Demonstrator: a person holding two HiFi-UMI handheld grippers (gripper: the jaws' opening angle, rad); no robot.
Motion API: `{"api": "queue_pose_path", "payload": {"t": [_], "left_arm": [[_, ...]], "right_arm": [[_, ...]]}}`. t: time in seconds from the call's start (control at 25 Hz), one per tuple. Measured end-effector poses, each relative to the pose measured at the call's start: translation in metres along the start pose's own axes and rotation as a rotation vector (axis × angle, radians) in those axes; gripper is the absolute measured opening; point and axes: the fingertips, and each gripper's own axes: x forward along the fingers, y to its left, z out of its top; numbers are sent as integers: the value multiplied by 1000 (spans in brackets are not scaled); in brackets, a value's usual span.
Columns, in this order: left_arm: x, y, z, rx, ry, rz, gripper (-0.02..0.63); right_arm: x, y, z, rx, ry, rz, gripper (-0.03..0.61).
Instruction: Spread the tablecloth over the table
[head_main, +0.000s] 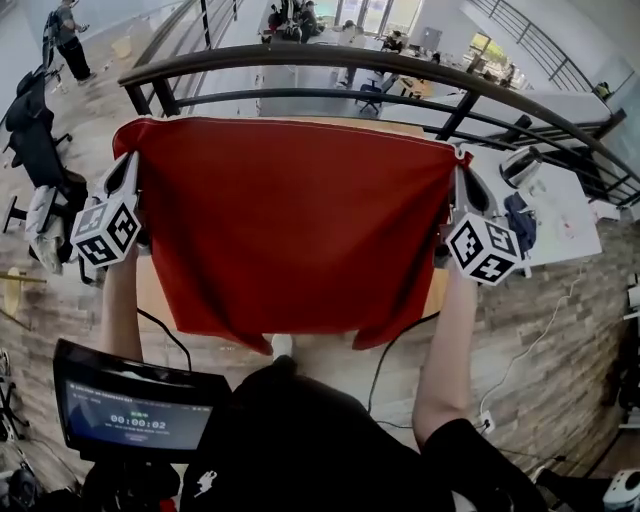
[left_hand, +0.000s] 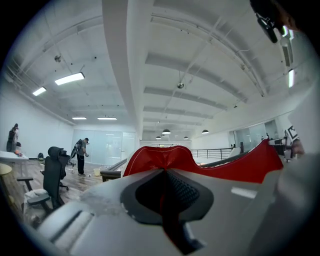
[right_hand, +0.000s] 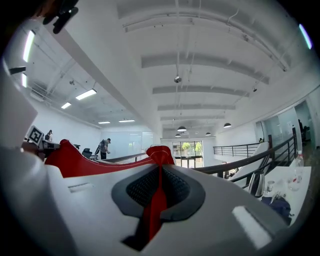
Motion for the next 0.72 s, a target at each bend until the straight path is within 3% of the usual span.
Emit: {"api": "queue_pose_path", "payload": {"t": [0.32,0.72], "left_arm": [[117,34,-65,-16,132,-54,14],[262,69,-153,3,308,-5,14]], "right_arm": [[99,-11,-46,-8,90,-90,18],[269,-43,-143,-107,273,-65,18]]}}
